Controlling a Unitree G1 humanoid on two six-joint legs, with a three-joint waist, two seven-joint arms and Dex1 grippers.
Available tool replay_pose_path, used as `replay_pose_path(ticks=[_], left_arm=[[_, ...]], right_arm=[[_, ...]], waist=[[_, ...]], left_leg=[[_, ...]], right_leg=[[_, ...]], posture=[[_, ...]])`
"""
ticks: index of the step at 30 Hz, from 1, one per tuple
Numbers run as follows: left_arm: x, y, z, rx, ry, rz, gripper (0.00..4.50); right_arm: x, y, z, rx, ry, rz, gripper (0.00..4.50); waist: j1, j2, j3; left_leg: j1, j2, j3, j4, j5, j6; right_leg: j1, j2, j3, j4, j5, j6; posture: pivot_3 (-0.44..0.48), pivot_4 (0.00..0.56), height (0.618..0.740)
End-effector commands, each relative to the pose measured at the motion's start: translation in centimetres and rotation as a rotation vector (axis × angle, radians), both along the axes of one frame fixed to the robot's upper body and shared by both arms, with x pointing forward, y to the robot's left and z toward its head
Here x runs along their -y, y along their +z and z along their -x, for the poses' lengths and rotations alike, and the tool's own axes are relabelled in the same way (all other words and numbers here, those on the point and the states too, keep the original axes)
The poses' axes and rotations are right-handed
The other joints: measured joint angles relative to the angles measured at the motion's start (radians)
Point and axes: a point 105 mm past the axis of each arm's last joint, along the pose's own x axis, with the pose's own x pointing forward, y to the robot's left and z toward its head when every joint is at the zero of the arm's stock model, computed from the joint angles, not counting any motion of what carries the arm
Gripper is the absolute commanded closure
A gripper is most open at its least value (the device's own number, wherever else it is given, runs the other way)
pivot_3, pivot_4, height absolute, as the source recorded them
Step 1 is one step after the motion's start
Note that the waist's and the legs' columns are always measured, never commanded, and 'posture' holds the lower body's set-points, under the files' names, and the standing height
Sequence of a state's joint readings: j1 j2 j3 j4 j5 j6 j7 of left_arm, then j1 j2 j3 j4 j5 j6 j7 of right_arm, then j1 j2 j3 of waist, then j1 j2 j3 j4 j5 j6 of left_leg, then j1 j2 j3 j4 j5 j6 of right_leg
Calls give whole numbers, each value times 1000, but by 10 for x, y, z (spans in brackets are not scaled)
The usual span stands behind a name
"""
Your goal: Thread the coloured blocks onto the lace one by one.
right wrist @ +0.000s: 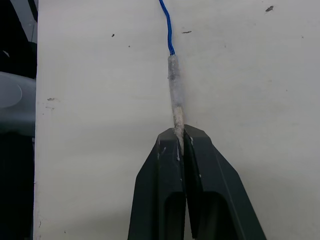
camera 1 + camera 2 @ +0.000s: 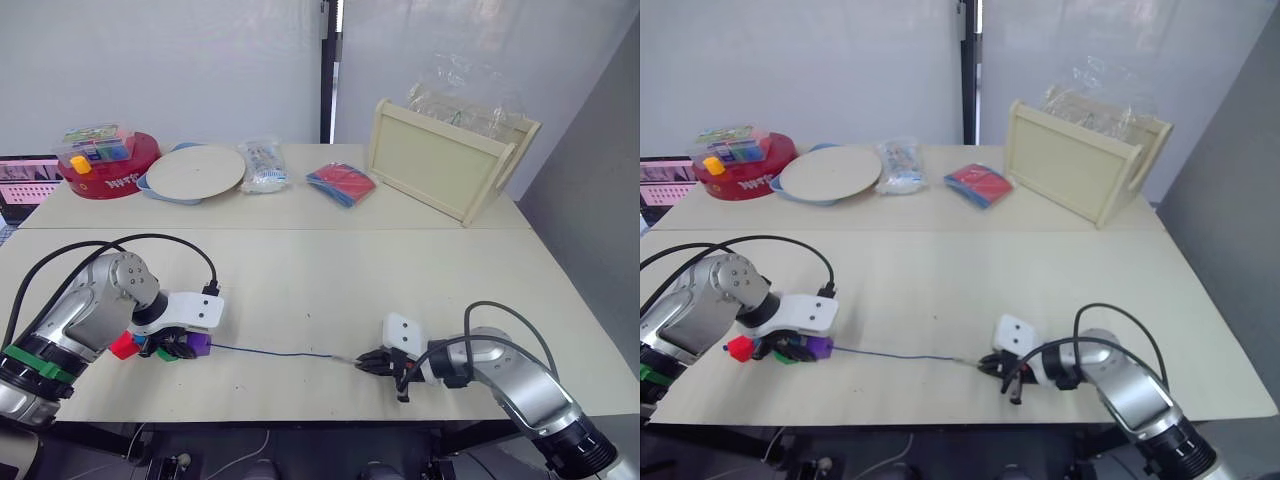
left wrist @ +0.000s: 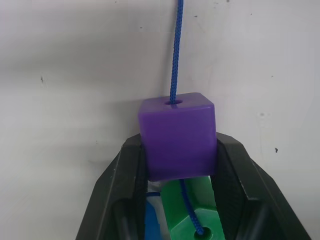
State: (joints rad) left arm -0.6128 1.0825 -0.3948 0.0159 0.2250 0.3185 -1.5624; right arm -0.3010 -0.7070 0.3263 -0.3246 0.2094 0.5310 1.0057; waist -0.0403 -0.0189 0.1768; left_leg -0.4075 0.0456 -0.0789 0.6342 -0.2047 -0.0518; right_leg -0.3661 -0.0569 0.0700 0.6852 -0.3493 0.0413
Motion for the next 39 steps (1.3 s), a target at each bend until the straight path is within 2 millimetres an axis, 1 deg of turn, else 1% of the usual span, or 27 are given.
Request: replay_pose_path(ticks=[1,2,3,6,11,15,20,31,39], left_arm=[[-9,-21,11,-107,-6,-40,3260],[-13,-21,10,-110,-1,-48,3260],[-15,-20,10,-111,1,-54,3260],[-20,-21,10,-111,16,-65,3260],[-29,-23,9,-99,35,-92,3260],[-30,-23,11,-96,45,-90,3261],[-33,-22,11,-90,51,-95,3261],[-37,-23,10,-79,63,-100,3261],[-41,-16,2,-39,82,-103,3261]], right_arm=[[24,0,-9,19,-48,61,4500],[35,-1,-12,26,-75,86,4500],[42,-1,-14,30,-90,102,4500],[52,-3,-15,31,-108,121,4500],[60,-8,-11,16,-120,125,4500],[67,-11,-3,-14,-123,152,4500],[76,-15,6,-49,-124,185,4500],[81,-20,5,-51,-133,210,4500],[81,-19,-8,2,-158,204,4500]], waist=[[0,1,0],[0,1,-1],[0,1,-1],[-1,1,-1],[-7,6,-4],[-6,6,-4],[-6,7,-4],[-6,8,-5],[-10,7,-5]], left_leg=[[0,0,0,0,0,0],[0,0,0,0,0,0],[0,0,0,0,0,0],[2,0,0,0,0,0],[5,0,0,-1,0,1],[9,0,0,-1,-1,1],[10,0,0,-1,-1,2],[11,1,0,-1,-1,2],[14,1,0,-1,-1,2]], right_leg=[[0,0,0,0,0,0],[0,0,0,0,0,0],[0,0,0,0,0,0],[2,0,0,0,0,0],[5,0,0,-1,0,0],[10,0,0,-2,0,0],[11,0,0,-3,0,0],[13,0,0,-3,0,0],[14,1,1,-3,0,0]], posture=[[0,150,740],[0,150,740],[0,150,740],[0,150,740],[0,150,740],[0,150,740],[0,150,740],[0,150,740],[0,150,740]])
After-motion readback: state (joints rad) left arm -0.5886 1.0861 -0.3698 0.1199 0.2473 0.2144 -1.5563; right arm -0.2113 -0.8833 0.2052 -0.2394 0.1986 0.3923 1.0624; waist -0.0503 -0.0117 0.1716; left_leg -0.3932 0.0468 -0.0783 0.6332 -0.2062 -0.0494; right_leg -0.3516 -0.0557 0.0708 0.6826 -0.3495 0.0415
